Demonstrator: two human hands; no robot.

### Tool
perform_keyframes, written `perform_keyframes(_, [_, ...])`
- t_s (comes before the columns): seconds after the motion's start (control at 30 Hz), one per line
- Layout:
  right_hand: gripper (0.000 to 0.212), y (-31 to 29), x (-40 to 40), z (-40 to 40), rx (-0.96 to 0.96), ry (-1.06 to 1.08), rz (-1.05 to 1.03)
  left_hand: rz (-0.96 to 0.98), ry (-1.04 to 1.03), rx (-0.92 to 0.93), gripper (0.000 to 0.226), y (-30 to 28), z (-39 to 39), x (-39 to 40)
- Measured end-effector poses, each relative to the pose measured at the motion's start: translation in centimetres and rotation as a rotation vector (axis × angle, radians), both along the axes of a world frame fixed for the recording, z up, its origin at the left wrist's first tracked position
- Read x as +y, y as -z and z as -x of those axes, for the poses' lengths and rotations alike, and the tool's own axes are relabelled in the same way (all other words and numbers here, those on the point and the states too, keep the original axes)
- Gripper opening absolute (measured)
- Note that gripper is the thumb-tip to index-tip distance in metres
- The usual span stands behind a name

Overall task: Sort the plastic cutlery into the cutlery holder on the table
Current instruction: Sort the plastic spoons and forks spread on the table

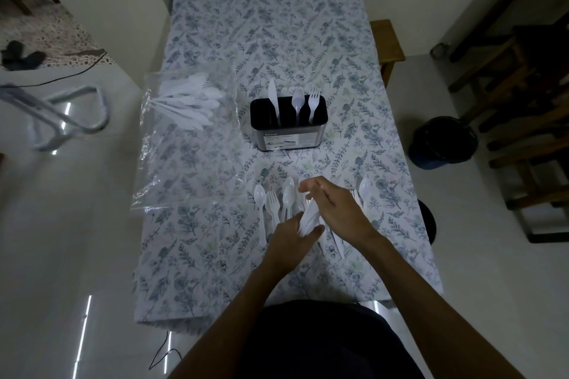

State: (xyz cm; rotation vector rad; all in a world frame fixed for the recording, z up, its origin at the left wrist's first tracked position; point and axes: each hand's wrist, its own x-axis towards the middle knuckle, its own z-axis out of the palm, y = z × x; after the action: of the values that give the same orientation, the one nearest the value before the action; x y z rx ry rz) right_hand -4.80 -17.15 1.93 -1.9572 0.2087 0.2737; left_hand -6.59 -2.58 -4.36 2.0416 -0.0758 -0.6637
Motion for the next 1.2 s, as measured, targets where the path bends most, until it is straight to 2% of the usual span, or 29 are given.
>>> perform_keyframes(0.07, [0.029,0.1,0.1,0.3,0.037,-0.038,0.010,0.013,-0.012,-0.010,0.035,-0.3,0.0,0.0])
perform_keyframes(0.17, [0.031,0.2,0.5,0.8,0.084,-0.128,0.036,0.067,-0.028,-0.057,0.049,-0.8,-0.1,0.0])
perform_keyframes(0.23, [0.032,0.0,0.9,1.0,0.127,-0.146,-0.021,0.108,-0.028,-0.082,0.049,-0.9,-0.3,0.0])
perform_keyframes(0.37, [0.060,-0.4,0.7,0.7,0.127,-0.052,-0.049,0.158,-0.079,-0.091,0.036,-1.2,-1.2,0.4])
perform_keyframes(0.43, [0.052,-0.6,0.5,0.4,0.094,-0.030,-0.039,0.172,-0.132,-0.090,0.032,-1.3,-1.9,0.6])
perform_keyframes(0.53, [0.032,-2.1,0.7,-1.5,0.077,-0.154,-0.037,0.235,-0.114,-0.119,0.052,-2.9,-3.9,0.6])
perform_keyframes(0.57, [0.030,-2.8,0.7,-2.8,0.051,-0.196,-0.023,0.258,-0.093,-0.146,0.053,-3.6,-5.0,0.4])
perform_keyframes(0.7, [0.022,-6.6,0.5,-9.9,-0.157,-0.269,0.137,0.305,-0.049,-0.202,0.029,-7.5,-11.8,0.2])
perform_keyframes(0.83, [0.032,-8.8,0.5,-16.6,-0.387,-0.241,0.275,0.358,-0.013,-0.253,0.039,-10.8,-18.1,0.8])
perform_keyframes(0.97, [0.040,-8.9,-0.1,-20.7,-0.532,-0.187,0.303,0.181,0.128,-0.349,0.021,-11.0,-21.9,2.5])
perform_keyframes(1.03, [0.042,-8.4,-0.2,-21.8,-0.568,-0.169,0.336,0.066,0.143,-0.399,0.024,-10.3,-23.3,3.0])
perform_keyframes(1.1, [0.039,-7.7,0.1,-22.5,-0.596,-0.162,0.372,0.058,0.093,-0.412,0.032,-10.3,-24.2,2.8])
perform_keyframes(1.2, [0.042,-7.2,0.2,-23.4,-0.628,-0.156,0.432,0.091,0.033,-0.396,0.030,-10.2,-25.0,2.5])
